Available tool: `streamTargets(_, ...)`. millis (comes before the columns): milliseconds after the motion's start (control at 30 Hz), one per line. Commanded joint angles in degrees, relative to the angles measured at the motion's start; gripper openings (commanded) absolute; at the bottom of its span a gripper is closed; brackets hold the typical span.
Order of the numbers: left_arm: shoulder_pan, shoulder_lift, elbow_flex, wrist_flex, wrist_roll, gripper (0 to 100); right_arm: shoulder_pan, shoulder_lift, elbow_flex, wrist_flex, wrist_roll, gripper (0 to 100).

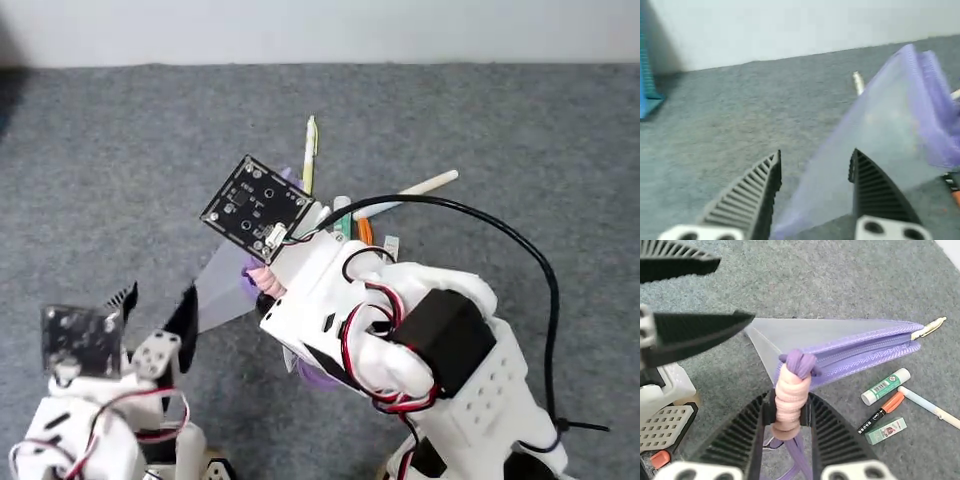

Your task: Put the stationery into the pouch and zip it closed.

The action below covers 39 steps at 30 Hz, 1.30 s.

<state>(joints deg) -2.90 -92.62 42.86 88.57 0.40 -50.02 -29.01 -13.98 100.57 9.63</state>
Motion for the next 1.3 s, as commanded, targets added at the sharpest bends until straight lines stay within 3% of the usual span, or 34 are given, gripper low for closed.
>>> streamTargets(0, 4.6, 1.1, -5.2, 1.9, 5.8, 24, -0.3, -1.3, -1.1, 1.8, -0.2, 0.8)
streamTargets(533, 6.8, 1.4, -6.4, 2.0, 13.6, 28, -0.3, -1.4, -1.1, 1.7, -0.8, 0.8)
streamTargets(700, 7.1, 7.1, -9.5, 1.6, 15.1, 28, -0.3, -1.8, -1.1, 1.7, -0.8, 0.8)
streamTargets(900, 13.6, 16.2, -15.4, 1.2, 20.3, 28, -0.3, -1.8, -1.4, 1.7, -0.3, 0.8)
streamTargets(1167, 14.3, 18.2, -17.9, 1.2, 20.6, 28, -0.3, -1.9, -1.5, 0.5, -0.1, 0.8)
streamTargets(1267, 14.4, 18.3, -17.9, 1.2, 20.5, 28, -0.3, -1.9, -1.5, -0.2, 3.7, 0.8)
